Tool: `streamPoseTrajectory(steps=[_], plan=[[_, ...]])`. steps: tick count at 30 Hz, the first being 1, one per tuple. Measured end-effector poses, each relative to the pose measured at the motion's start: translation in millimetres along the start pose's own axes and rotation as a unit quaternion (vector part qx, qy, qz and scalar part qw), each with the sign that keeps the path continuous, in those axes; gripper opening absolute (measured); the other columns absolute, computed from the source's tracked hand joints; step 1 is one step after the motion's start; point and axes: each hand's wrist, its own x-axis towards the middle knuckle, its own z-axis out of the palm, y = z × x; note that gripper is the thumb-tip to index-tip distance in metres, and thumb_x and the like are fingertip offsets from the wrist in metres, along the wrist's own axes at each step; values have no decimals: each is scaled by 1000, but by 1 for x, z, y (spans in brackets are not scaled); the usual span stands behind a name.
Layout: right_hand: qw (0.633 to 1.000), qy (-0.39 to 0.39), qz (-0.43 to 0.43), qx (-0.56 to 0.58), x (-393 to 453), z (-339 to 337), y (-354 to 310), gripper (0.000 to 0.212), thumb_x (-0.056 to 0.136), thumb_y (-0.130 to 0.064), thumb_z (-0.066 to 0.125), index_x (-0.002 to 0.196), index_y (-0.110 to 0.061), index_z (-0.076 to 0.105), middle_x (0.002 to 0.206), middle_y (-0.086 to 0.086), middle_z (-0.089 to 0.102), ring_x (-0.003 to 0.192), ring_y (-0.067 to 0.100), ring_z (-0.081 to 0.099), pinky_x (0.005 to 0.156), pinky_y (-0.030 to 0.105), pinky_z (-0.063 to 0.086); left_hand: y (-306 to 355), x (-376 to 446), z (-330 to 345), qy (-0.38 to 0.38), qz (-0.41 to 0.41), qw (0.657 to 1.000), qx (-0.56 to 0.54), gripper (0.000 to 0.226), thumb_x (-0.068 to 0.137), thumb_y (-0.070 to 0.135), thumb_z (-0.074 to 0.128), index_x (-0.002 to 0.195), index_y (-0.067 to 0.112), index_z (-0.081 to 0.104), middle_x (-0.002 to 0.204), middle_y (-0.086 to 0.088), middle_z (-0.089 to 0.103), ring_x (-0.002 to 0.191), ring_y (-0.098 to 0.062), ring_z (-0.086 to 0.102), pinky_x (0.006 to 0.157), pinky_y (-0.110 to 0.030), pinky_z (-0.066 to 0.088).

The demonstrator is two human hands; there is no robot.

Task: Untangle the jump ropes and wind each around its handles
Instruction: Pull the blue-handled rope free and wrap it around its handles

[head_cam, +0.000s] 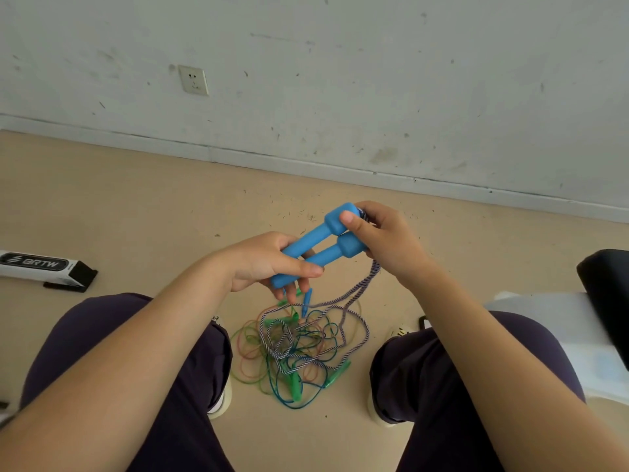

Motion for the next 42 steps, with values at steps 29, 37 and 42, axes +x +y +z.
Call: streamPoseTrajectory(steps=[29, 37, 42], plan=[[993, 68, 79, 55, 10, -11, 10, 11, 99, -20, 55, 102, -12, 48, 75, 8, 59, 48, 14, 49, 48, 29, 41, -4, 12, -3, 201, 71, 964, -157, 21, 96, 27, 62, 96, 7, 66, 65, 0, 53, 46, -9, 40, 37, -17, 27], [989, -4, 35, -146, 6, -2, 17, 10, 87, -18, 73, 92, -20, 64, 84, -3, 63, 61, 12, 56, 61, 30, 51, -11, 17, -10, 290, 33, 948, -126, 23, 94, 29, 67, 99, 7, 68, 67, -2, 56, 46, -10, 44, 38, -20, 32], [991, -57, 5, -122, 1, 8, 10, 10, 83, -14, 77, 80, -23, 73, 64, -17, 62, 60, 2, 51, 63, 23, 45, -12, 15, -3, 155, -36, 985, 73, 20, 89, 30, 72, 92, 12, 63, 63, 0, 61, 45, -12, 45, 38, -20, 31]])
